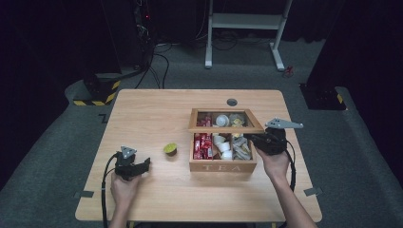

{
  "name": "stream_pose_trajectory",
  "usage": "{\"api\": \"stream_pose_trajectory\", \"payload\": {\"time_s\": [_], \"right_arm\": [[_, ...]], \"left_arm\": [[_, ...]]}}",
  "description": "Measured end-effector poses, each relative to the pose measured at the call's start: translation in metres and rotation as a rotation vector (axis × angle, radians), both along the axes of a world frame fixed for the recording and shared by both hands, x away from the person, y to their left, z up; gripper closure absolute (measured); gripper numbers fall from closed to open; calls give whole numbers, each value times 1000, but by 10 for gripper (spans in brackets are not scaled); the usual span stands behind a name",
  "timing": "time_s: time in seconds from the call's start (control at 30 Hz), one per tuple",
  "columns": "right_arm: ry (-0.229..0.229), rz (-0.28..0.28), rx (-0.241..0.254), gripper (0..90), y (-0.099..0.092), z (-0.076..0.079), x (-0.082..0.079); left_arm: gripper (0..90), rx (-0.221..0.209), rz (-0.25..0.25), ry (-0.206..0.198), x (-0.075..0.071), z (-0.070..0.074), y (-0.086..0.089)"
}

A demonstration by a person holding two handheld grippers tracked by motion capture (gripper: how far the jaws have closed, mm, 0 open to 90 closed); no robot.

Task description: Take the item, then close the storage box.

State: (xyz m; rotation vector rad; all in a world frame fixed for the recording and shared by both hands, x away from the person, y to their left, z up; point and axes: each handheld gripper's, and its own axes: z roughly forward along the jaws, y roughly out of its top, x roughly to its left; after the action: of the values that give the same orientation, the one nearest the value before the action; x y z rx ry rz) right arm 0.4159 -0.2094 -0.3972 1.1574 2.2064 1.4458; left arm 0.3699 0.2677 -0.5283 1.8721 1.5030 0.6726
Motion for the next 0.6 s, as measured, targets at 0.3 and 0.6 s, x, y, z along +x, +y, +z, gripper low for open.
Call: {"api": "stream_pose_trajectory", "payload": {"time_s": [0.3,0.6], "right_arm": [[14,2,-9,885,0,-1,-2],[15,6,4,885,-1,-8,-6]], "left_arm": [[263,0,1,0,0,0,0],[261,3,1,-1,0,0,0]]}}
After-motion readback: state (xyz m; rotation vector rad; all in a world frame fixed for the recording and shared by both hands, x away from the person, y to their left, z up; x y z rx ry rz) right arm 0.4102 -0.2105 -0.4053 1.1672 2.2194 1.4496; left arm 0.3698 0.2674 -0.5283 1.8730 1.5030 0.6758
